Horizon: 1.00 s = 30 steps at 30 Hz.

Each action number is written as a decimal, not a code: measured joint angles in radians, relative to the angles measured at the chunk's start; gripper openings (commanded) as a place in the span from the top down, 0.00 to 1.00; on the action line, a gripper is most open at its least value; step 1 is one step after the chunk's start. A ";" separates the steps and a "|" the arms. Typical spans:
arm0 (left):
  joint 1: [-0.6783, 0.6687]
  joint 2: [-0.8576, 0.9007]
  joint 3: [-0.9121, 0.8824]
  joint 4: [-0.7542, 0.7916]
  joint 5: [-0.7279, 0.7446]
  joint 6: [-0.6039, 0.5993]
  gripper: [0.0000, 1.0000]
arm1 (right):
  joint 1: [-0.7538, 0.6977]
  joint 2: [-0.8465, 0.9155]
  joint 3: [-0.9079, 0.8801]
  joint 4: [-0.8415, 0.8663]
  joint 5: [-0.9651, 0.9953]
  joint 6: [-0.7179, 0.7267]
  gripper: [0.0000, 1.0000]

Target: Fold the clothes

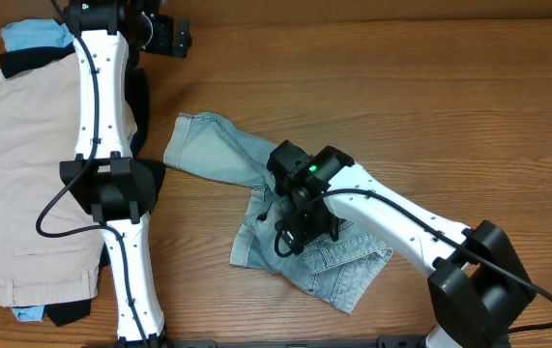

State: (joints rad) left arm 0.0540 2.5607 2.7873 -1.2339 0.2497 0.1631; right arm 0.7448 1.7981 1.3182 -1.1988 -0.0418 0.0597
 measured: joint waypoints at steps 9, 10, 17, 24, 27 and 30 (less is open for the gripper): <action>0.000 0.000 0.000 -0.024 0.000 0.000 0.00 | 0.000 0.000 -0.011 0.067 -0.058 -0.006 0.78; 0.000 0.000 0.000 -0.024 0.000 0.000 0.00 | 0.000 0.000 -0.018 0.073 -0.060 -0.010 0.92; 0.000 0.000 0.000 -0.026 0.000 0.000 0.00 | -0.024 0.000 -0.029 0.066 -0.043 0.013 0.96; 0.000 0.000 0.000 -0.023 0.001 0.000 0.00 | -0.157 0.000 0.135 -0.038 0.068 0.034 0.96; -0.002 0.000 0.000 -0.023 0.001 0.000 0.00 | -0.288 -0.003 0.261 0.001 0.105 0.032 0.96; -0.002 0.000 0.000 -0.021 0.001 0.000 0.00 | -0.436 -0.018 0.305 0.107 0.119 0.020 0.96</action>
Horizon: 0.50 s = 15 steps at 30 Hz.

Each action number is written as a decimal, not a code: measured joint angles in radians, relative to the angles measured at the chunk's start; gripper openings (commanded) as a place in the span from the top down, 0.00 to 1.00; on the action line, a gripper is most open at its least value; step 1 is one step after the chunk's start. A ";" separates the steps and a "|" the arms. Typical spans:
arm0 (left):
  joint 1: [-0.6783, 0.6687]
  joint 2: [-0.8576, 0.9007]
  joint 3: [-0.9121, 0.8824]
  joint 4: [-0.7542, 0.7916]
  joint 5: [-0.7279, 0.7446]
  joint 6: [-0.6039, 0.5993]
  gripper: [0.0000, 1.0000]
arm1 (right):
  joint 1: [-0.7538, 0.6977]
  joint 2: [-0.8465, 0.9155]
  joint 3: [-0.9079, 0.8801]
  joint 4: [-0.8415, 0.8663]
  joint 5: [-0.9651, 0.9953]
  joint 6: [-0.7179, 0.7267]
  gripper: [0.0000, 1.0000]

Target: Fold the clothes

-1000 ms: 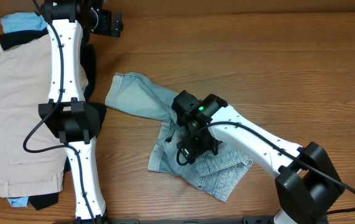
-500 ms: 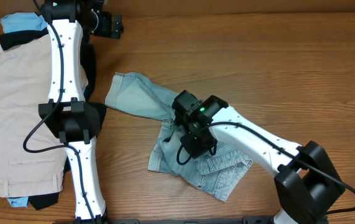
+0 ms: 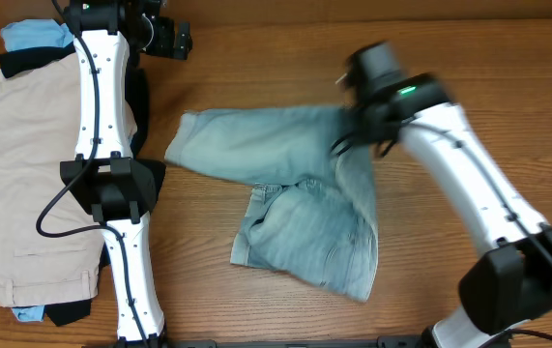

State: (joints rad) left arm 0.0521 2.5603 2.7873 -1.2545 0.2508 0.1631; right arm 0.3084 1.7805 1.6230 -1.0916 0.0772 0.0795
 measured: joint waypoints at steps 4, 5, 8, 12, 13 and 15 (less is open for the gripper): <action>-0.009 0.000 0.000 0.007 0.000 0.000 0.00 | -0.190 0.010 0.002 0.174 0.001 -0.022 0.96; -0.012 0.000 0.000 0.009 0.000 0.000 0.00 | -0.222 0.016 0.002 0.210 0.000 -0.028 0.96; -0.026 0.000 0.000 0.013 0.000 0.000 0.00 | -0.328 0.058 0.002 0.340 -0.019 -0.055 0.83; -0.051 0.000 0.000 0.022 0.000 0.000 0.00 | -0.432 0.132 0.004 0.465 -0.066 -0.081 0.00; -0.058 0.000 0.000 0.026 0.000 0.001 0.00 | -0.454 0.153 0.004 0.483 -0.076 -0.085 0.00; -0.072 0.000 0.000 0.032 0.000 0.002 0.00 | -0.483 0.185 0.004 0.499 -0.091 -0.091 0.00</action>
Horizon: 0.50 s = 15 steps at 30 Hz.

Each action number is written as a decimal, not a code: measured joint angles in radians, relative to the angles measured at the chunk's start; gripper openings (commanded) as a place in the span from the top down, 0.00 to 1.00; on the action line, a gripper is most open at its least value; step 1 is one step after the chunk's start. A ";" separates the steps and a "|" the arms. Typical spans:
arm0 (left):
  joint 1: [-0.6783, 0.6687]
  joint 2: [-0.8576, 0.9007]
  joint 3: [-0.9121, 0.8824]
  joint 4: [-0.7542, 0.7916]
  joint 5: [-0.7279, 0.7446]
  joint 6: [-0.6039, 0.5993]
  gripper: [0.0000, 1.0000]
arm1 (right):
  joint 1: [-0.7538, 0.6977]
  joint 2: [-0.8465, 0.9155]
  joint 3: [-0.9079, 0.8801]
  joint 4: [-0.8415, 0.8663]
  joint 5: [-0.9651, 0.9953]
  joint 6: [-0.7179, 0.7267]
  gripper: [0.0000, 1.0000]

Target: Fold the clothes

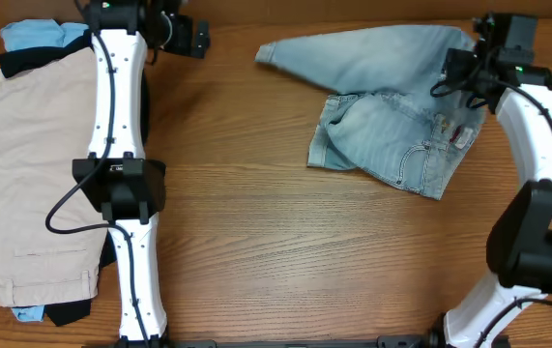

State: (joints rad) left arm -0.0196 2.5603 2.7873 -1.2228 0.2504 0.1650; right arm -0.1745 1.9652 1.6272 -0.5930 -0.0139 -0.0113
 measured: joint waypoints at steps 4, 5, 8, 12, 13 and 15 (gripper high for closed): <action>-0.034 0.000 0.000 0.016 0.000 0.016 0.00 | -0.018 0.013 0.000 -0.006 -0.027 0.012 0.00; -0.045 0.000 0.000 0.021 0.000 0.024 0.00 | -0.019 0.010 0.000 -0.013 -0.048 0.016 0.00; -0.073 0.000 0.000 0.023 0.000 0.044 0.00 | -0.015 0.003 0.001 -0.068 -0.126 0.024 0.00; -0.127 0.000 0.000 0.016 0.004 0.054 0.00 | 0.009 -0.017 0.001 -0.147 -0.196 0.031 0.00; -0.144 0.000 0.000 0.011 0.007 0.055 0.00 | 0.017 -0.023 0.001 -0.163 -0.207 0.033 0.00; -0.181 0.000 -0.003 -0.004 0.010 0.056 0.00 | 0.031 -0.033 0.001 -0.185 -0.224 0.034 0.00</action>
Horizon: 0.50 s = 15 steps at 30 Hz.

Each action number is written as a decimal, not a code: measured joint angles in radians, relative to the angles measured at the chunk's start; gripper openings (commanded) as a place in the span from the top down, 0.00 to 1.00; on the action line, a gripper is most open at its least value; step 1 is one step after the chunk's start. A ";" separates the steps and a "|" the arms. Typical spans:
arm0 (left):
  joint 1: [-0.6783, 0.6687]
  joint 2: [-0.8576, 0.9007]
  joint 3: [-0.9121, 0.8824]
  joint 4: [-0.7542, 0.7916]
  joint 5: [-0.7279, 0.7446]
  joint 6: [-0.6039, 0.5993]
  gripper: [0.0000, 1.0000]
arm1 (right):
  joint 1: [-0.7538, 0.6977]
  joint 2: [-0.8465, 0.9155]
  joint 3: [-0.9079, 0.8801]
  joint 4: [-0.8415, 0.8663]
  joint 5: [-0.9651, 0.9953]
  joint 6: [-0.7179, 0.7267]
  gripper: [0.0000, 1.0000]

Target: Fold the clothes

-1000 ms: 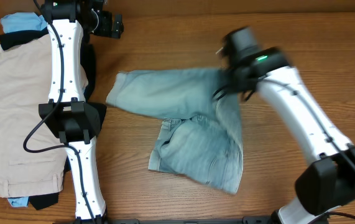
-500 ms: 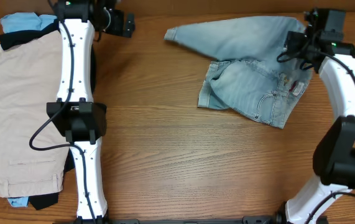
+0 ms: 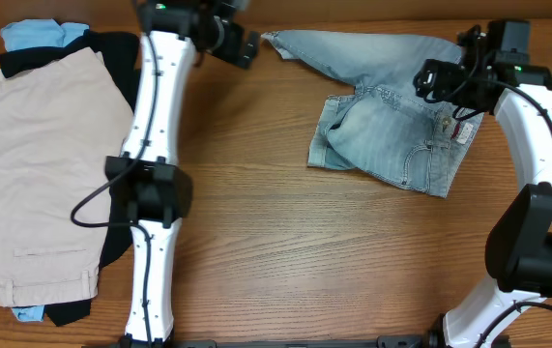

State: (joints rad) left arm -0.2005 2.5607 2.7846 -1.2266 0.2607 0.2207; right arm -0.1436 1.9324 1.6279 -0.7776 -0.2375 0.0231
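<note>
Light blue denim shorts [image 3: 382, 130] lie spread at the far right of the table. One leg [image 3: 343, 46] reaches left along the back edge. My right gripper [image 3: 430, 82] hangs over the upper part of the shorts, near the waist; its fingers are too dark to read. My left gripper [image 3: 246, 46] is stretched to the back of the table, just left of the tip of that leg. Whether it touches the cloth does not show, and its jaws cannot be made out.
A pile of clothes fills the left side: beige trousers [image 3: 43, 164] on top, a black garment [image 3: 111, 48] and a light blue one [image 3: 34, 37] under them. The left arm [image 3: 150, 184] runs up the table beside the pile. Bare wood [image 3: 305, 251] lies in front of the shorts.
My left gripper has swung right along the back edge, from beside the pile to the tip of the shorts' leg. My right gripper has shifted a little left over the shorts. The shorts have hardly moved.
The shorts lay crumpled in the table's middle with my right gripper down on them. Then the right gripper had them lifted and spread further right. Then they lay at the far right. The left arm stayed by the pile and now reaches the leg's tip.
</note>
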 measured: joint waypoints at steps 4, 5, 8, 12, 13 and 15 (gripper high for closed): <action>-0.078 0.000 -0.043 0.005 0.008 0.000 0.00 | 0.006 -0.005 0.000 -0.034 -0.020 0.007 0.00; -0.097 0.000 -0.063 0.012 0.009 0.000 0.00 | 0.006 -0.005 0.000 -0.046 -0.021 0.008 0.00; -0.148 0.000 -0.135 0.031 0.013 0.000 0.00 | 0.002 -0.005 0.000 -0.071 -0.021 0.010 0.00; -0.194 0.000 -0.228 0.018 0.017 0.011 0.06 | 0.001 -0.005 0.000 -0.079 -0.021 0.011 0.00; -0.200 0.000 -0.255 0.010 0.018 0.024 0.07 | 0.001 -0.005 0.000 -0.079 -0.021 0.011 0.00; -0.204 0.000 -0.301 -0.021 0.024 0.064 0.09 | 0.001 -0.005 0.000 -0.080 -0.021 0.011 0.00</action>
State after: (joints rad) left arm -0.4049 2.5607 2.4832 -1.2472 0.2852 0.2848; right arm -0.1425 1.9270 1.6279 -0.8574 -0.2581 0.0338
